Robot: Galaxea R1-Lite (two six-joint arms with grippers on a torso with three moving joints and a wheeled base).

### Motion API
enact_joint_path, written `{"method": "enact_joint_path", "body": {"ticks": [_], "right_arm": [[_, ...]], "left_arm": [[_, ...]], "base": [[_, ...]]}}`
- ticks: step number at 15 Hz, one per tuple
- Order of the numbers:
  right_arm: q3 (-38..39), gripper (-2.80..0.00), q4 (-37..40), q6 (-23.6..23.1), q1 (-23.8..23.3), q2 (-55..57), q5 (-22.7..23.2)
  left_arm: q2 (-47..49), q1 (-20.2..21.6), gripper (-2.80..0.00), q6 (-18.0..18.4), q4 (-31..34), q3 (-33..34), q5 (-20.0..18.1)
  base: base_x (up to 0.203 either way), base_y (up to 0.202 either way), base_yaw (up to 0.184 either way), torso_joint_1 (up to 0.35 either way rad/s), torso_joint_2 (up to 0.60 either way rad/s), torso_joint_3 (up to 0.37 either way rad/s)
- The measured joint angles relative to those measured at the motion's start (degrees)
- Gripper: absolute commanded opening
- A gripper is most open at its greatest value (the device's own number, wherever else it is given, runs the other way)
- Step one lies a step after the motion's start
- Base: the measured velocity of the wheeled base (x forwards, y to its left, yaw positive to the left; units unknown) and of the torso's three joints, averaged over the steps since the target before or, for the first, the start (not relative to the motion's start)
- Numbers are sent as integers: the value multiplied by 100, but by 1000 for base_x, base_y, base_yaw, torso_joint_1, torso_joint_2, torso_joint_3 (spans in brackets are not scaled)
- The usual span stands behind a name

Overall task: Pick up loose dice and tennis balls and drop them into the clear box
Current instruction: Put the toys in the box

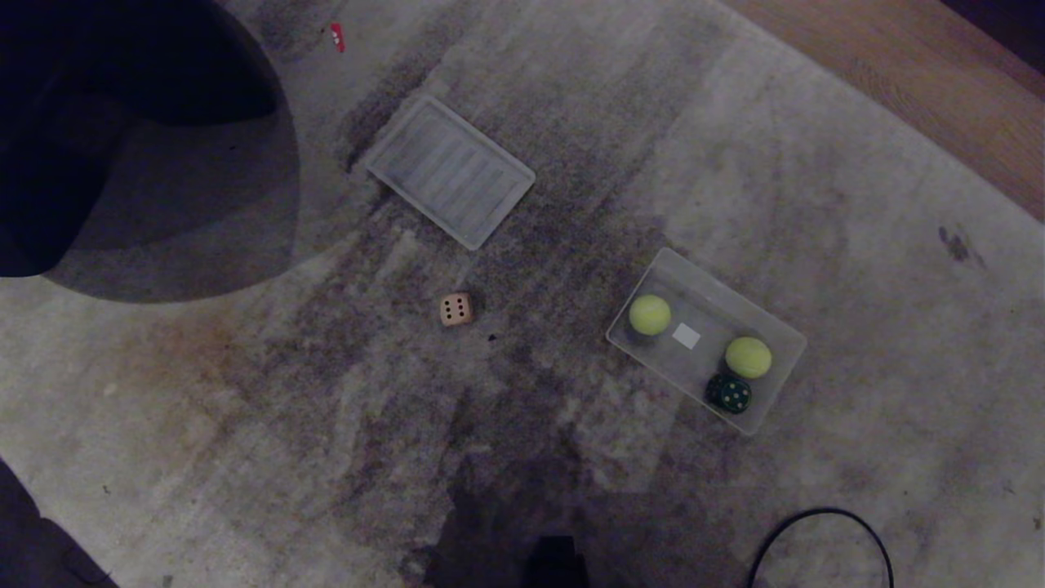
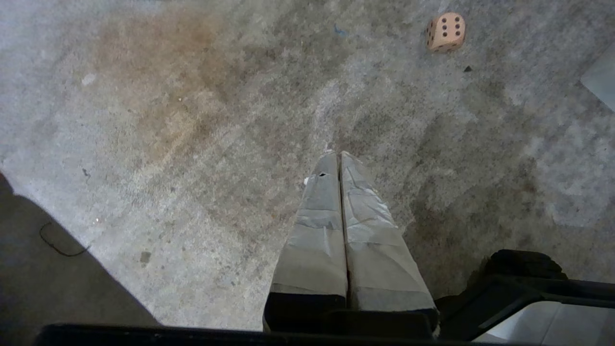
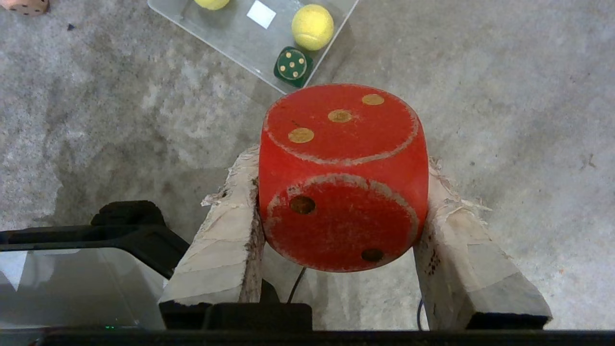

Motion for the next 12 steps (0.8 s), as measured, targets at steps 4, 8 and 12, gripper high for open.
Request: {"method": "enact_joint_path", "body": {"ticks": [4, 8, 12], "right_arm": [[0, -280, 2, 0, 0, 0, -2], [0, -280, 0, 5, 0, 0, -4], [0, -280, 7, 11, 0, 0, -12]], "left_arm": [[0, 0, -280, 1, 0, 0, -18], [0, 0, -280, -7, 0, 0, 1], [0, 0, -280, -38, -7, 0, 4]], "base": [[0, 0, 0, 2, 1, -18], [0, 0, 0, 0, 0, 0], [0, 0, 0, 0, 0, 0]]}}
